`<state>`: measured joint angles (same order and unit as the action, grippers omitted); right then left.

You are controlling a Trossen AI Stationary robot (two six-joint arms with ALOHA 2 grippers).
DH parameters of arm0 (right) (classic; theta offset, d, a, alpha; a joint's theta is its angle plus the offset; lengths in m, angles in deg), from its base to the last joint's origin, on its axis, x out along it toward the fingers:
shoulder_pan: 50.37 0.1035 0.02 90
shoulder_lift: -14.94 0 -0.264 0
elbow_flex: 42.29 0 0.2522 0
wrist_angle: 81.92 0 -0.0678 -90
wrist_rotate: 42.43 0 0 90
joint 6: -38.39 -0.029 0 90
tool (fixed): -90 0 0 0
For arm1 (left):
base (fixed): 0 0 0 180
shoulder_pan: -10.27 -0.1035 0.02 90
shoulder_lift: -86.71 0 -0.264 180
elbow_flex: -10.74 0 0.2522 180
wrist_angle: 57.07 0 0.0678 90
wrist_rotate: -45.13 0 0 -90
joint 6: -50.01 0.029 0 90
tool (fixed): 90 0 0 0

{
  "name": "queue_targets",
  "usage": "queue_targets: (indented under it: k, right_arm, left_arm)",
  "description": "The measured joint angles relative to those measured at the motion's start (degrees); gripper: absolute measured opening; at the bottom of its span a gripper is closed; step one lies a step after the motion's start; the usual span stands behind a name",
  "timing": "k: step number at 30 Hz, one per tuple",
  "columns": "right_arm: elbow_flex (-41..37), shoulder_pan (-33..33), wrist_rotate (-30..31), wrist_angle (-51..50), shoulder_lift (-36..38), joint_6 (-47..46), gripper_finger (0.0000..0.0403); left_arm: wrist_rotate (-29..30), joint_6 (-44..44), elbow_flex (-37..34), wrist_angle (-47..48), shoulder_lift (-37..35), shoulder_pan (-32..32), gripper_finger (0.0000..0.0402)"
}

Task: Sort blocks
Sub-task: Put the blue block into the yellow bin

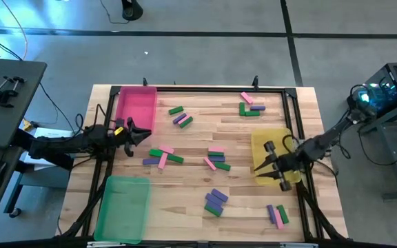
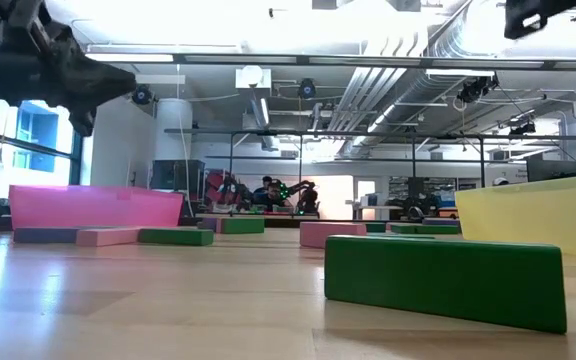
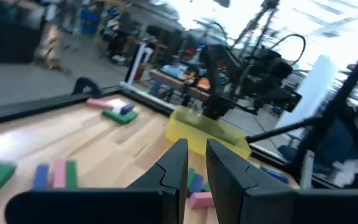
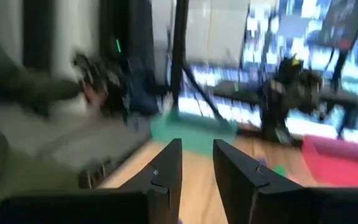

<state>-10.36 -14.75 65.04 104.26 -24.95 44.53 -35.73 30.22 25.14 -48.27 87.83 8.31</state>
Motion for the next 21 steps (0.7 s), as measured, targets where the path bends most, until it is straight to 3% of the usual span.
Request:
queue_targets:
  k: [5,8,16,21]
  right_arm:
    - [13.87,0.59,7.27,-15.67,-11.62,-10.69,0.0084]
    - [21.82,-0.74,8.16,-25.45,-17.25,-17.29,0.0107]
    - [44.19,0.26,0.47,-59.86,-30.69,-42.99,0.0207]
    - [48.18,5.24,-7.13,-71.68,-38.29,-63.59,0.0225]
  left_arm:
    - [-1.1,6.49,-0.01,-3.56,-0.02,3.12,0.0042]
    - [-1.02,10.56,-0.01,-4.56,-0.01,4.97,0.0035]
    - [0.52,15.65,-0.02,-4.79,1.98,9.64,0.0014]
    - [4.36,18.39,-0.01,-7.7,6.49,13.34,0.0007]
